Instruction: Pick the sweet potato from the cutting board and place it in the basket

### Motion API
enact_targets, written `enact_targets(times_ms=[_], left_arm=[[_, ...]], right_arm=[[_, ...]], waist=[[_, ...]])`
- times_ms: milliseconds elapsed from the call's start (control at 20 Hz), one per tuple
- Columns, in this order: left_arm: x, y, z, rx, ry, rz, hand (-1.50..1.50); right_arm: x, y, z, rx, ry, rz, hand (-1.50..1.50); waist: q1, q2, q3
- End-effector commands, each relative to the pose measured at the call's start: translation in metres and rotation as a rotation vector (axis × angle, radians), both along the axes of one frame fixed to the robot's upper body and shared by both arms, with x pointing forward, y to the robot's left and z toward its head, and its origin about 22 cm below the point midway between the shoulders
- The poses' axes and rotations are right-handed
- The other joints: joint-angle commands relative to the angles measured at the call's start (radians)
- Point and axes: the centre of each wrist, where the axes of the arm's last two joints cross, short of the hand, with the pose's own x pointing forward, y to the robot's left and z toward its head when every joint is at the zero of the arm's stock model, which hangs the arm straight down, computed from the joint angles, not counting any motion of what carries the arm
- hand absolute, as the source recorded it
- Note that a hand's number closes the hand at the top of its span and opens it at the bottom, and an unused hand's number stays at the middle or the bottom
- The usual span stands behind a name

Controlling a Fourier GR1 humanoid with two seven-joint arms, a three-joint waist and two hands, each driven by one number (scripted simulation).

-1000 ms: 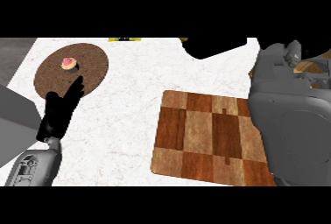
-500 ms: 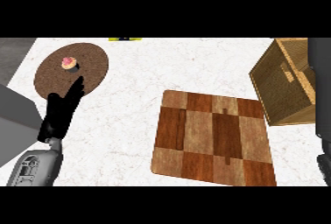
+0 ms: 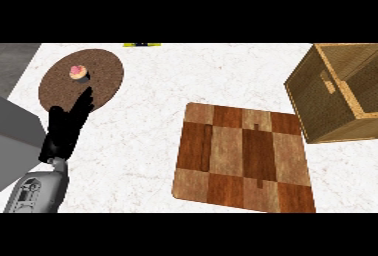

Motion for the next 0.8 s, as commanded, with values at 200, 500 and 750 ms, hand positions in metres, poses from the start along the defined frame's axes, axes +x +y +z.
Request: enact_targets(times_ms=[200, 500, 750], left_arm=[[0.014, -0.013, 0.007, 0.010, -0.029, -0.001, 0.00], [0.005, -0.014, 0.006, 0.006, -0.002, -0.013, 0.00], [-0.005, 0.007, 0.003, 0.003, -0.003, -0.003, 0.00]], right_arm=[[0.004, -0.086, -0.026, -0.012, 0.036, 0.017, 1.50], [0.004, -0.115, -0.060, 0.027, 0.067, 0.077, 1.50], [0.014, -0.133, -0.090, 0.011, 0.096, 0.069, 1.50]], waist=[[0.002, 0.003, 0.000], [0.005, 0.001, 0.000], [0.012, 0.002, 0.000]])
